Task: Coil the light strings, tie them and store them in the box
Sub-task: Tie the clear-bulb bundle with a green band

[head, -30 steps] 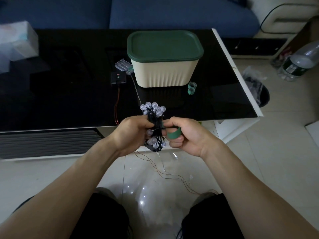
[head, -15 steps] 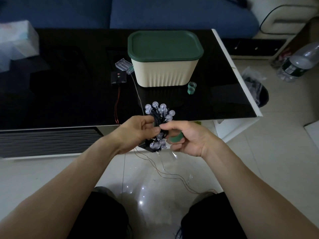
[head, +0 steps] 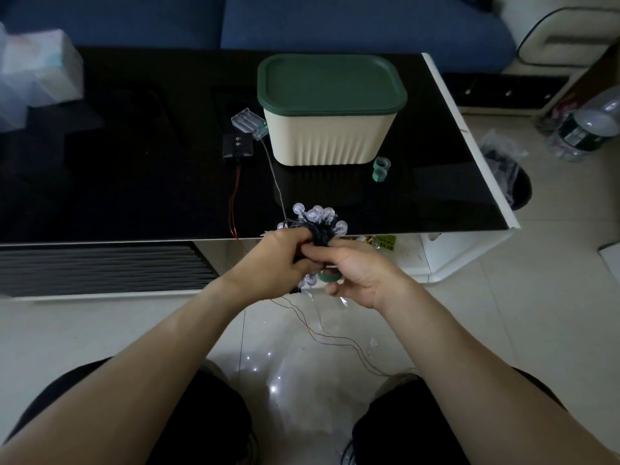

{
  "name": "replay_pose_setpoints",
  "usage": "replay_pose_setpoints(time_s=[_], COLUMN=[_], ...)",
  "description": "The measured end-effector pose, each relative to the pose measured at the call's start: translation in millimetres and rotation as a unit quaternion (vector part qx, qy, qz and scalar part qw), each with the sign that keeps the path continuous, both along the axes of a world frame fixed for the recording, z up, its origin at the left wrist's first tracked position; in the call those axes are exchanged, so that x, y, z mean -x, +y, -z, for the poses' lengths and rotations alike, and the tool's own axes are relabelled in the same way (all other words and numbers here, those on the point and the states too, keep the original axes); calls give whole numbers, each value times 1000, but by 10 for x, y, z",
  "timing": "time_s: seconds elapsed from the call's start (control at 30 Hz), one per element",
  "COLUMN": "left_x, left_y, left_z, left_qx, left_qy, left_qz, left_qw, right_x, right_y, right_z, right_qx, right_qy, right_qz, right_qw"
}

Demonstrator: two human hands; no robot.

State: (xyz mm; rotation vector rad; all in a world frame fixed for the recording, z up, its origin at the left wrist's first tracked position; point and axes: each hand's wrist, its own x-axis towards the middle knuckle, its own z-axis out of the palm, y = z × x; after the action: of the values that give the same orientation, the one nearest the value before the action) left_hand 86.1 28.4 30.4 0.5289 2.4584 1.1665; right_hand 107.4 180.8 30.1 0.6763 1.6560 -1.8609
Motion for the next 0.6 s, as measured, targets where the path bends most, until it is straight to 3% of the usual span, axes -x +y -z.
replay_pose_setpoints(time_s=[0.37,0.6], left_x=[-10,8], left_y=[37,-7], left_z=[-9,11], left_qx=[-11,-50], left_qy=[4,-42], left_qz=[-19,-62], left_qw=[1000,996], right_x=[21,13], right_y=[-48,-21], right_z=[54,-16], right_qx=[-110,-97], right_qy=[73,102], right_qz=[37,55], right_qw=[991,988])
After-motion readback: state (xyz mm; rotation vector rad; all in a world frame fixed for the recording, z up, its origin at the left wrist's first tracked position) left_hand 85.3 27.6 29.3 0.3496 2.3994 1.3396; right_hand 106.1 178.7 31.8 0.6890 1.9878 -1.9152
